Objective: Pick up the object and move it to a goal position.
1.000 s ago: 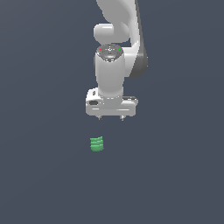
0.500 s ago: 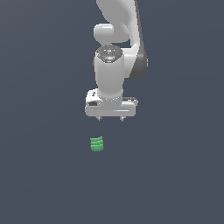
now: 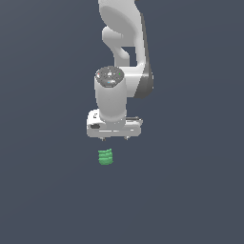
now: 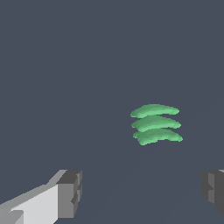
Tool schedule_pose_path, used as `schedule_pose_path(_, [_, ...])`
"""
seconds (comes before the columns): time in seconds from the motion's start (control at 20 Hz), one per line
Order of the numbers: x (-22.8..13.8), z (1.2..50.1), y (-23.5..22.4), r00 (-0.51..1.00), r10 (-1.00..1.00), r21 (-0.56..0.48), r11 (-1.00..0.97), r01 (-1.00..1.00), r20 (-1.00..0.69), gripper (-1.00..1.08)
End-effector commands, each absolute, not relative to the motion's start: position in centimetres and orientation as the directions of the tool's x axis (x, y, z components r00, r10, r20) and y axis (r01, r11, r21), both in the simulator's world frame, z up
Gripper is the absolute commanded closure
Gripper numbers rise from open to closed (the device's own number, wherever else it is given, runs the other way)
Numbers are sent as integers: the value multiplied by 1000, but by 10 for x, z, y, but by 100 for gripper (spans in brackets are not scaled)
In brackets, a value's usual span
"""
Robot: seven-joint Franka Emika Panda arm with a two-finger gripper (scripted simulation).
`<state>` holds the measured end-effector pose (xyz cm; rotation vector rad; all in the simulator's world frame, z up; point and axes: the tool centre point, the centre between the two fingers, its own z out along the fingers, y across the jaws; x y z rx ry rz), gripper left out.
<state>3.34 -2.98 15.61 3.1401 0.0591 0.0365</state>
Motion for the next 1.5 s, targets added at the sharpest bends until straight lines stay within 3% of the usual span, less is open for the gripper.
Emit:
schedule_pose_path(0.0, [42,142,-40,998,62,2,-998,62,17,-92])
schedule_pose_path(0.6, [64,94,-75,990,142,0,-990,142,1,-92])
schedule_pose_path(1.05, [64,85,-78,990,144,0,-990,144,-1,-92])
schedule_pose_path(1.45, [63,47,-77,989,147,0,-989,147,0,-92])
